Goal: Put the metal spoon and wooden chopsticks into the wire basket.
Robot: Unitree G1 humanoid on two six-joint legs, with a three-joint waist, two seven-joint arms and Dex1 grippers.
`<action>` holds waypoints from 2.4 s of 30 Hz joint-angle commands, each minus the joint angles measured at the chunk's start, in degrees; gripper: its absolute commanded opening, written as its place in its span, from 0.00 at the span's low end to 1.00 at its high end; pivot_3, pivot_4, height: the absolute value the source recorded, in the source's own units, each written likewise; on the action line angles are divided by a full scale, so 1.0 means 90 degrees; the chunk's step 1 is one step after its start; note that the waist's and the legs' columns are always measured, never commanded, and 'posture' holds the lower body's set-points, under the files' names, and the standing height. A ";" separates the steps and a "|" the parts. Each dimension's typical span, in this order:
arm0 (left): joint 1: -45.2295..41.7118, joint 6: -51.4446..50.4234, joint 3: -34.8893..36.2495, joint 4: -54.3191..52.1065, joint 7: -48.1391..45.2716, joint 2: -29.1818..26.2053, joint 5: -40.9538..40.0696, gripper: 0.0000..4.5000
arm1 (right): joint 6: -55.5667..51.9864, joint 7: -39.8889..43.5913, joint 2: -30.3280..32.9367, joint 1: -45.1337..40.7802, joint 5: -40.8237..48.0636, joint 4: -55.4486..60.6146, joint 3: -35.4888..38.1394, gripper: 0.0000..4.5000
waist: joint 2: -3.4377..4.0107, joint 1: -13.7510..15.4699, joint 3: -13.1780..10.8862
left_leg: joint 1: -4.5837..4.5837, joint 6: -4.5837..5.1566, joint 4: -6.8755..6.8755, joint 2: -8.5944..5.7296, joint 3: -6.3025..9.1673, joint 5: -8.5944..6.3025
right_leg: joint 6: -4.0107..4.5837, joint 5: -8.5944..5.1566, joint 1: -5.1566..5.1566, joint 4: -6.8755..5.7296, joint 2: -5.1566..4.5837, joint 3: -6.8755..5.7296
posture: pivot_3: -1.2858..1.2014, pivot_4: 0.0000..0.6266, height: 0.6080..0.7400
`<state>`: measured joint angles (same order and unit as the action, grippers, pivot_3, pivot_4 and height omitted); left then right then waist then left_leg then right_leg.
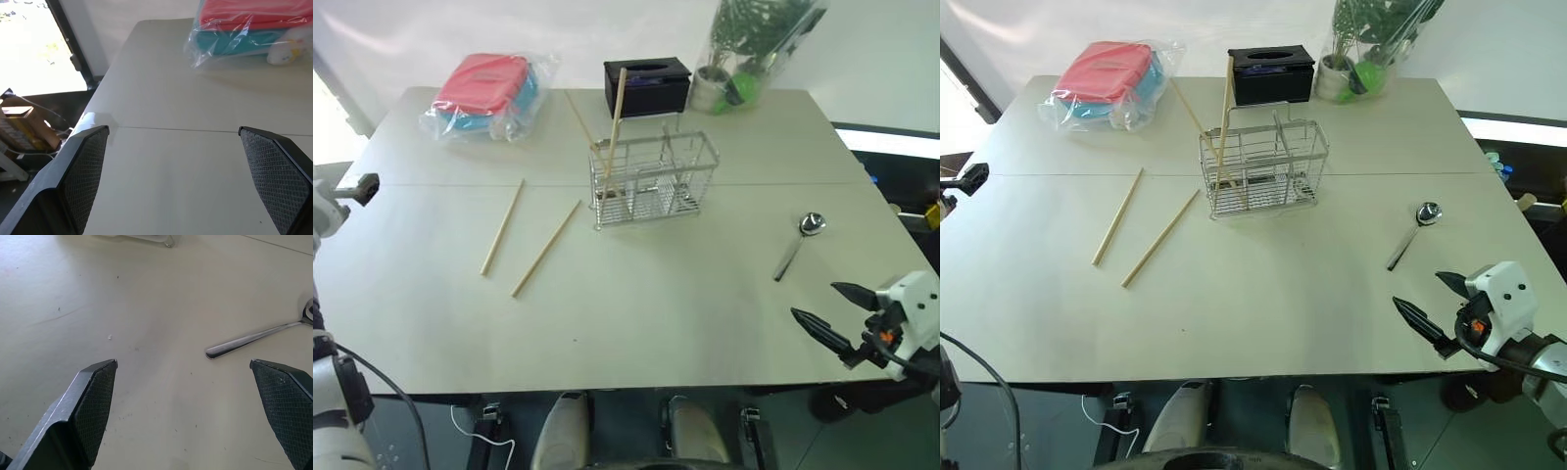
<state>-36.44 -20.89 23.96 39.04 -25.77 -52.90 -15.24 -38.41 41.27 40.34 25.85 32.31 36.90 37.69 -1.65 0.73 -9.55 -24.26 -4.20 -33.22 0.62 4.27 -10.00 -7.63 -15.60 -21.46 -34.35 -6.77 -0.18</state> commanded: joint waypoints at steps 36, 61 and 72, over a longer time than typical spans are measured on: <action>0.1880 -0.2563 -0.0458 -0.6084 -0.2891 -0.0236 -0.2301 0.99 | -0.4237 -0.3568 -0.0187 -0.5225 -0.0070 -0.1405 -0.1072 1.00 | 0.0009 -0.0073 -0.0004 | 0.0006 0.0002 -0.0012 0.0010 -0.0006 0.0003 | 0.0005 0.0000 -0.0004 -0.0020 0.0004 0.0005 | 0.52 0.24 0.77; 0.3100 -0.3277 0.0536 -0.8082 -0.2543 -0.0423 -0.3630 0.99 | -0.4374 -0.4797 -0.1143 -0.8699 -0.2302 -0.6701 -0.1597 1.00 | 0.0027 -0.0195 -0.0006 | -0.0003 0.0009 -0.0007 0.0013 -0.0019 0.0007 | 0.0003 0.0000 -0.0054 -0.0094 0.0011 0.0008 | 0.52 0.24 0.77; 0.3020 -0.3343 0.0535 -0.8160 -0.2434 -0.0584 -0.3953 1.00 | -0.3986 -0.4872 -0.1279 -0.8700 -0.2422 -0.7202 -0.1539 0.24 | 0.0027 -0.0204 -0.0006 | -0.0003 0.0009 -0.0007 0.0013 -0.0020 0.0007 | 0.0002 0.0001 -0.0055 -0.0095 0.0012 0.0008 | 0.52 0.24 0.77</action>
<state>-8.67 -51.00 26.32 -32.83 -47.79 -57.27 -49.53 -74.96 -2.08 28.48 -50.84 10.65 -28.51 22.86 -1.41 -1.11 -9.61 -24.28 -4.12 -33.28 0.73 4.09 -9.94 -7.60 -15.59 -21.95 -35.20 -6.66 -0.11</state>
